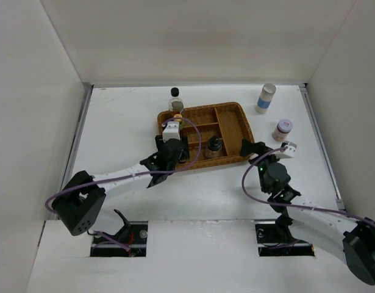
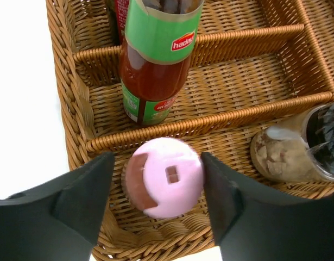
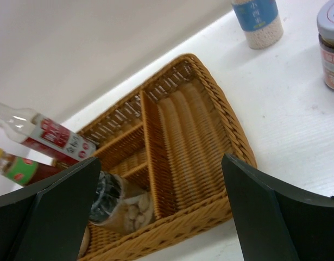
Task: Organize the condiment bottles
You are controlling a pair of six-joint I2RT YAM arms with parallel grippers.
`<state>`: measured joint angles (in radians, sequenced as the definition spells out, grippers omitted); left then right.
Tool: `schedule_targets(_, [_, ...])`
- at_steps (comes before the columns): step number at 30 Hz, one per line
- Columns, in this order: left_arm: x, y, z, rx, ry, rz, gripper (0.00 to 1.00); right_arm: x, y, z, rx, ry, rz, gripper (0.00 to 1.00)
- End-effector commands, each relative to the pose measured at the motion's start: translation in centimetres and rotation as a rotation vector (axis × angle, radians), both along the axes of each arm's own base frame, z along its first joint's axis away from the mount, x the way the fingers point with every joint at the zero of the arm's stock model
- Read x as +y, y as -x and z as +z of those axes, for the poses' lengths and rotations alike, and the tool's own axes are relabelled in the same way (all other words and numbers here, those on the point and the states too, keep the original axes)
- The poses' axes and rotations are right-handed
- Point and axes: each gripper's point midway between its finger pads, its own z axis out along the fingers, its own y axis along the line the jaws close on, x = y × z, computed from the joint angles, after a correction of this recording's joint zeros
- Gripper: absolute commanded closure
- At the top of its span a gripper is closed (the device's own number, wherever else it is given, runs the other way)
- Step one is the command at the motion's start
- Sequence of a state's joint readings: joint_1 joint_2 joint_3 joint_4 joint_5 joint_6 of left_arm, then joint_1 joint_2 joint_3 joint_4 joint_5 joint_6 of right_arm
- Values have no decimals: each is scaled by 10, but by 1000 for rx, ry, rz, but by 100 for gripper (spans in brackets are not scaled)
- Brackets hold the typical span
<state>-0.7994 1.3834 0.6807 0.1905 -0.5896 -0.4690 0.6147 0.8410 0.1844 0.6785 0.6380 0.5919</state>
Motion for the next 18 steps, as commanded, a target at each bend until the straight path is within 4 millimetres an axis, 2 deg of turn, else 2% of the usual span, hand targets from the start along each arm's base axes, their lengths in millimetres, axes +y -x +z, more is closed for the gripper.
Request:
schedule_targets(1, [0, -2, 9, -45, 38, -3, 31, -1, -11, 17, -24, 16, -35, 0])
schedule_targets(4, [1, 2, 24, -82, 84, -12, 13, 5, -12, 25, -45, 48, -24, 0])
schedule_targets(5, [1, 4, 31, -103, 107, -16, 1, 10, -11, 31, -62, 55, -9, 0])
schedule_targets(10, [9, 17, 82, -250, 255, -28, 0, 17, -15, 67, -114, 90, 6, 0])
schedule_targets(11, [13, 21, 94, -287, 291, -25, 0, 21, -18, 74, -111, 102, 15, 5])
schedule_targets(12, [17, 25, 101, -313, 315, -22, 0, 22, -21, 79, -102, 111, 19, 16])
schedule_targets(13, [25, 30, 113, -362, 363, -14, 0, 24, -26, 86, -90, 125, 20, 38])
schedule_targets(14, [34, 34, 121, -402, 398, -4, 0, 23, -34, 92, -73, 153, 8, 56])
schedule_targets(15, [41, 38, 125, -431, 423, 7, 0, 15, -44, 100, -58, 190, -21, 68])
schedule_targets(17, [65, 43, 128, -491, 457, 57, 0, -5, -66, 110, -8, 258, -89, 79])
schedule_targets(18, [77, 45, 126, -508, 464, 89, 0, -19, -80, 112, 26, 287, -133, 78])
